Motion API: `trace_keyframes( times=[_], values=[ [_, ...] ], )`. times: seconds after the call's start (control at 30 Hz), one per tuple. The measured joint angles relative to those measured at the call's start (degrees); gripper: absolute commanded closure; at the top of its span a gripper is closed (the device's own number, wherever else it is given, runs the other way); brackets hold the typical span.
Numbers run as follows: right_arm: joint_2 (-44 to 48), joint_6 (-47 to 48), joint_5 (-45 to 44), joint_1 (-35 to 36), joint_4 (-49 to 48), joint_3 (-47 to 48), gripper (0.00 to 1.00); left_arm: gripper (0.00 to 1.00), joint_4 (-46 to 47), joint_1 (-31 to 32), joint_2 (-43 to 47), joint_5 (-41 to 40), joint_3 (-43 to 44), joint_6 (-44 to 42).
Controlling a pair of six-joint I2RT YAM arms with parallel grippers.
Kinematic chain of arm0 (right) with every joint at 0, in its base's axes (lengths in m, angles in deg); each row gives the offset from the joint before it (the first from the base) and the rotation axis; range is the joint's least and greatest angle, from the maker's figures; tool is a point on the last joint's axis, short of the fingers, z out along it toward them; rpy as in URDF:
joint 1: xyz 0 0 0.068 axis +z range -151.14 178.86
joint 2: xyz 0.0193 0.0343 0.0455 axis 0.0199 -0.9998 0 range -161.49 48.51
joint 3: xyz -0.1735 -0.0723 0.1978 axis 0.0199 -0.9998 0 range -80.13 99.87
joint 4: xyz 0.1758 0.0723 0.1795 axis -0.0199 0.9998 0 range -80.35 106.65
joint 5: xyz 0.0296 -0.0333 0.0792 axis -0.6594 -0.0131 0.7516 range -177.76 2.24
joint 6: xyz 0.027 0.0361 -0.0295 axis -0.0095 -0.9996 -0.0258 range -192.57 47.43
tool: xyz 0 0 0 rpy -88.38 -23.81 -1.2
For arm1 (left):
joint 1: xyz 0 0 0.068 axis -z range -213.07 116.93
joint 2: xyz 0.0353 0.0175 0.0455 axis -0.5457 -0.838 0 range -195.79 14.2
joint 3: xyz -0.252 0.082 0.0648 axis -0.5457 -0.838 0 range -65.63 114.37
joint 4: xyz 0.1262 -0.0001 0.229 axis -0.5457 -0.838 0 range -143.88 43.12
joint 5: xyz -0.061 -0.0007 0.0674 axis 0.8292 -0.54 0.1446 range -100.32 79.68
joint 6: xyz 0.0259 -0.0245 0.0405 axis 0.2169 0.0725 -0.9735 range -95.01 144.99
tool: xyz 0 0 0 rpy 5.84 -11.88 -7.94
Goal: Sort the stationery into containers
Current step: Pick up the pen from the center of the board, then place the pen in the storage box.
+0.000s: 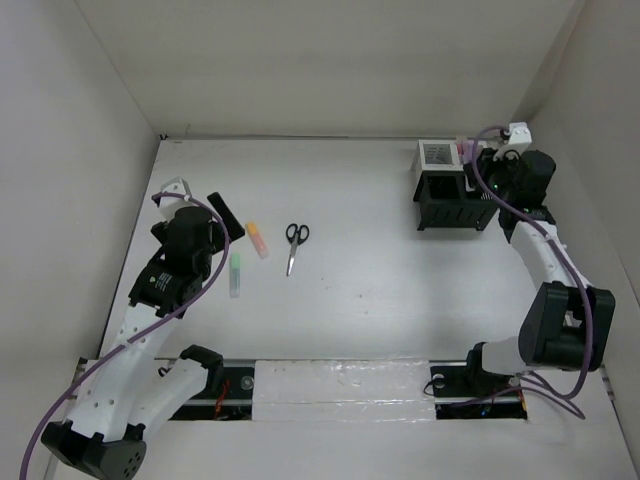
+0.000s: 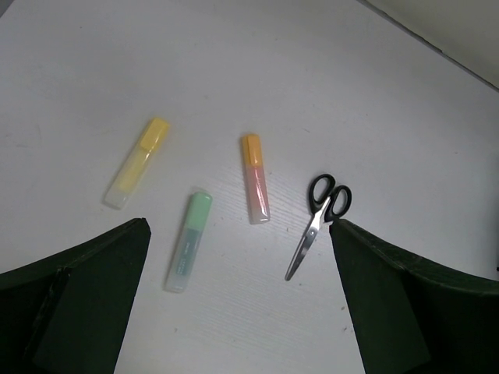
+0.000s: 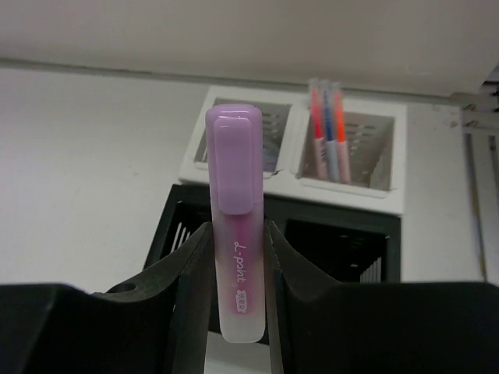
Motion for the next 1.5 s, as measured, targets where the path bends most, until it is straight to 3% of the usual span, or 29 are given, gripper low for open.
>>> trace_keyframes(
  times=[0.3,0.67,1.33,1.43,1.5],
  values=[
    [-2.7,-0.2,10.0,-7.6,-10.6,0.0,1.00,0.00,0.5,0.0,0.0,0.7,0.0,-0.4],
    [-13.8,-5.0,16.0,-12.2,-22.1,-1.7,1.00,0.00,0.9,0.0,0.1,2.1,0.0,-1.0],
    [-15.7,-2.4,16.8,-12.7,-24.0,-4.6,1.00,0.00,1.8,0.0,0.5,4.0,0.0,-1.7],
    [-15.7,-0.4,16.2,-12.2,-22.0,-4.6,0.97,0.00,1.8,0.0,0.5,4.3,0.0,-1.9],
    [-15.5,0.6,15.8,-11.9,-20.7,-4.6,0.90,0.00,1.8,0.0,0.5,4.5,0.0,-2.0]
  ],
)
